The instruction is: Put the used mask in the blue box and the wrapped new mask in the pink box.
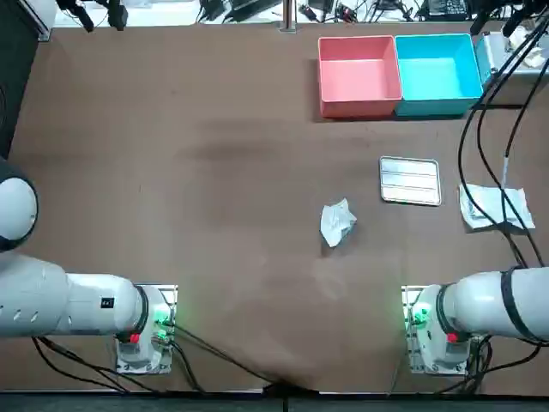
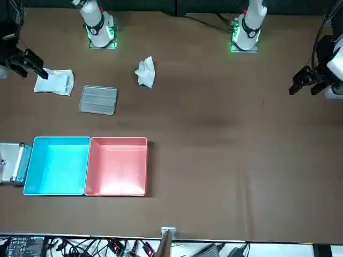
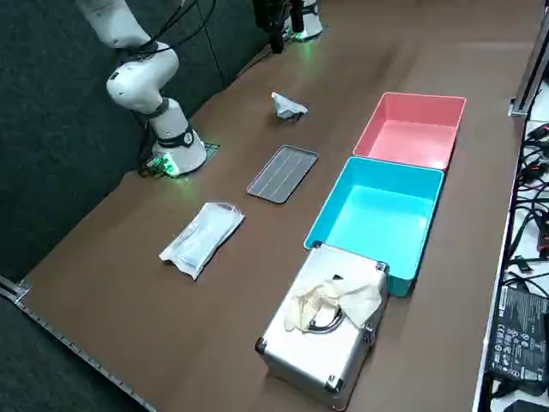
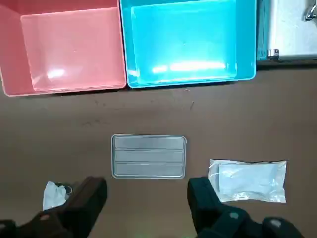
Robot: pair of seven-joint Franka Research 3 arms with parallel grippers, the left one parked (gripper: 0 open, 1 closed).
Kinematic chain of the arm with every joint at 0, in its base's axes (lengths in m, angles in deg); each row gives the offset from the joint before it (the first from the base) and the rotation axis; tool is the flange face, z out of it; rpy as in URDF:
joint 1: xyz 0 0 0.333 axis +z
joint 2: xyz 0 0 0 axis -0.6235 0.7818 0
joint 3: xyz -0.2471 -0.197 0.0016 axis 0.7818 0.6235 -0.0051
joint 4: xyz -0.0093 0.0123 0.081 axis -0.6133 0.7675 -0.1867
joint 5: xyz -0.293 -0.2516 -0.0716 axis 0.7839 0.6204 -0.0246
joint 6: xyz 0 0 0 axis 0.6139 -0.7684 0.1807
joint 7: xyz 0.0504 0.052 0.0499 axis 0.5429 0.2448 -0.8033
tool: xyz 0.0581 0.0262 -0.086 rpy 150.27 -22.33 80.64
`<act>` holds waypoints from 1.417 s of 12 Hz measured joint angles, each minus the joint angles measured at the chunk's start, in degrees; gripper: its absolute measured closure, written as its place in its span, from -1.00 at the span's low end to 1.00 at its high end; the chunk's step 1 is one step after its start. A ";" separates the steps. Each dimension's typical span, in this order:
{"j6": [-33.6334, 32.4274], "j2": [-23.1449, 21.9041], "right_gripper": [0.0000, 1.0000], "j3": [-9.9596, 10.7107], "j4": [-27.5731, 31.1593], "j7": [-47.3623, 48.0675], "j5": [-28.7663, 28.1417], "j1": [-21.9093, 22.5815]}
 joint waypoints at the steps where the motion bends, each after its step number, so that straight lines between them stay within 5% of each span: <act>1: -0.01 0.01 -1.00 -0.03 0.00 -0.04 0.00 0.01; 6: -0.50 0.06 -1.00 -0.25 -0.22 -0.04 -0.03 0.13; 11: -4.21 1.53 -1.00 -0.57 -0.19 -0.03 -6.21 2.36; 17: -2.70 3.39 -1.00 -0.82 7.33 -0.04 -11.97 8.28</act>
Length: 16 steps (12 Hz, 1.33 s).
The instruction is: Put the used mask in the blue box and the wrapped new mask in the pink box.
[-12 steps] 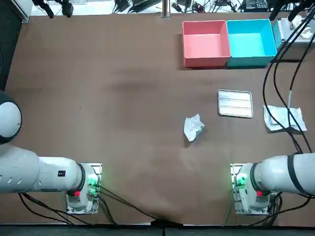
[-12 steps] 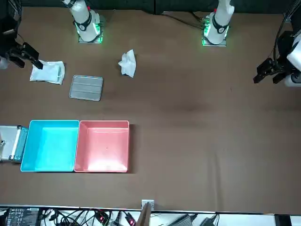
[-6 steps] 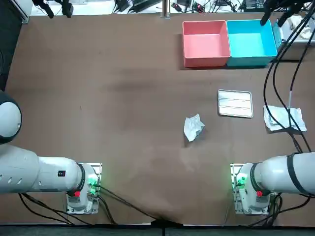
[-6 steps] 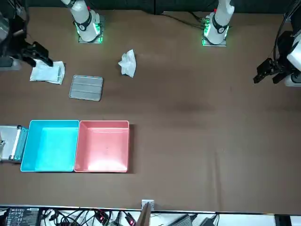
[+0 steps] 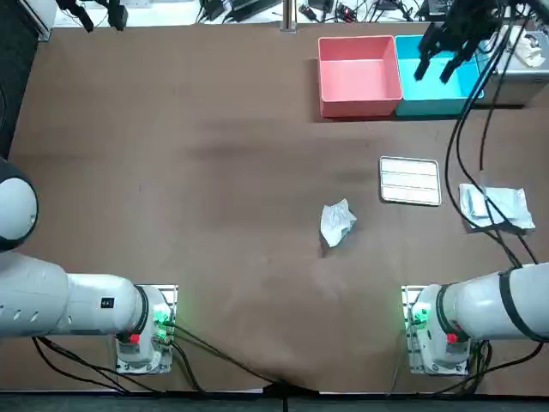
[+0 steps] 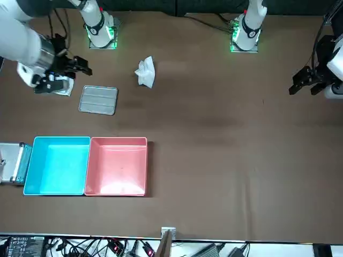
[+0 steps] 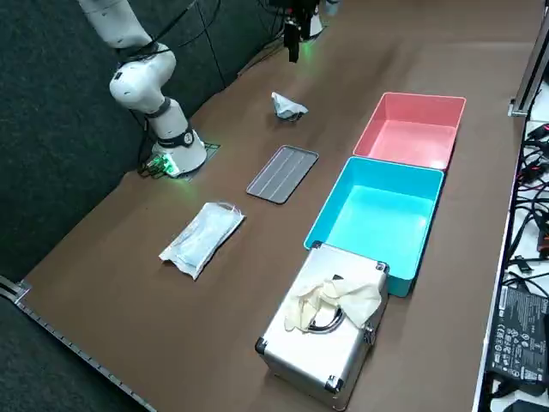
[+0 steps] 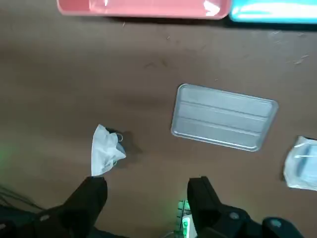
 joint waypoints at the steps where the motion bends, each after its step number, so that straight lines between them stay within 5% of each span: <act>1: 1.15 0.07 -1.00 -0.03 1.74 0.00 -0.27 1.23; 8: 13.87 0.29 -1.00 -0.16 14.44 -0.02 -7.32 8.56; 16: 26.17 0.31 -0.98 -0.19 25.48 -0.15 -9.13 17.98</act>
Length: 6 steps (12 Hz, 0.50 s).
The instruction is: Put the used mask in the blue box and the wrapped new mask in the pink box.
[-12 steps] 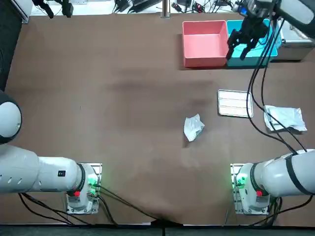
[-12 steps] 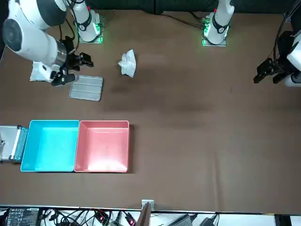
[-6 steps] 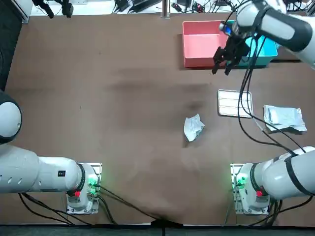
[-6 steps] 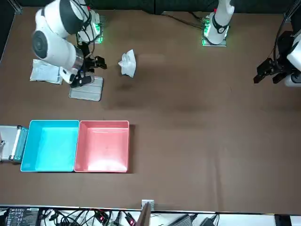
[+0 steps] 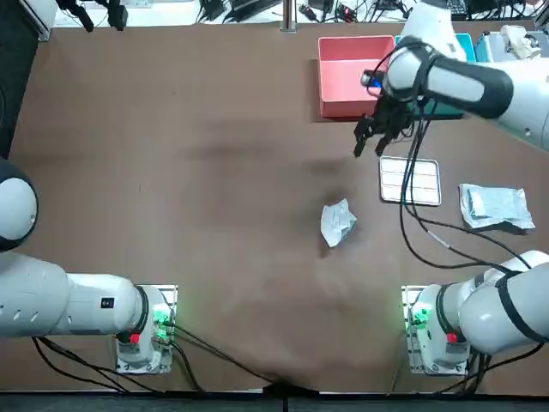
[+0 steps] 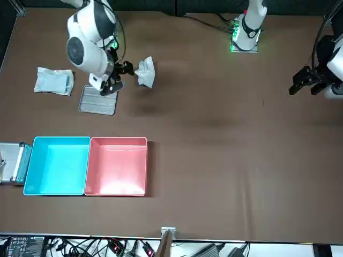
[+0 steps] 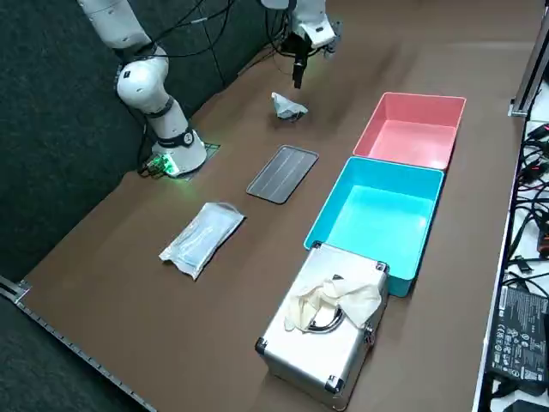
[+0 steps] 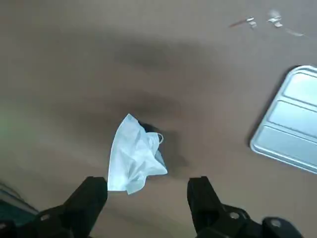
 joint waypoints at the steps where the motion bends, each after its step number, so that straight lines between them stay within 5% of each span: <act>1: 1.73 0.02 -0.98 -0.02 1.55 0.00 -0.02 1.48; 6: 4.49 1.71 -0.97 -0.02 5.72 0.00 -0.06 6.09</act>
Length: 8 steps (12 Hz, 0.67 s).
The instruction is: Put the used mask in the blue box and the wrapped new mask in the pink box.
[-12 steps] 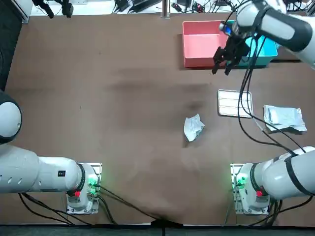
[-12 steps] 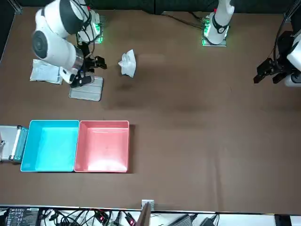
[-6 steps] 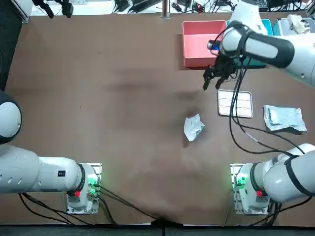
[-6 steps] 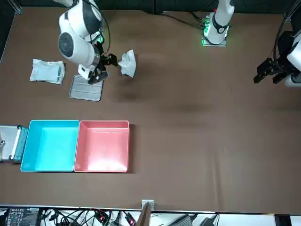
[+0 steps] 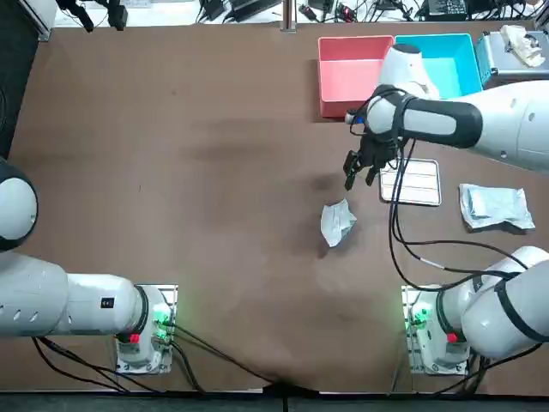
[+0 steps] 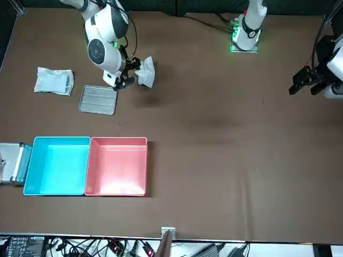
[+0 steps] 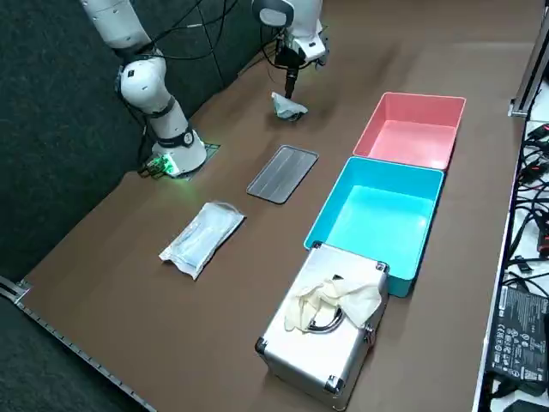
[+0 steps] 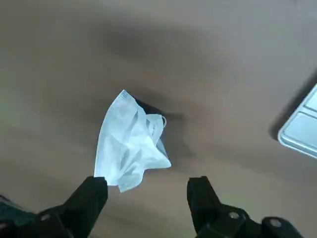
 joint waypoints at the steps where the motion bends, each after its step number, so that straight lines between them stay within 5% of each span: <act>1: 0.78 0.92 -0.98 0.00 0.11 0.00 -0.12 0.69; 8: 6.12 8.14 -0.99 0.01 2.16 0.02 -0.45 4.36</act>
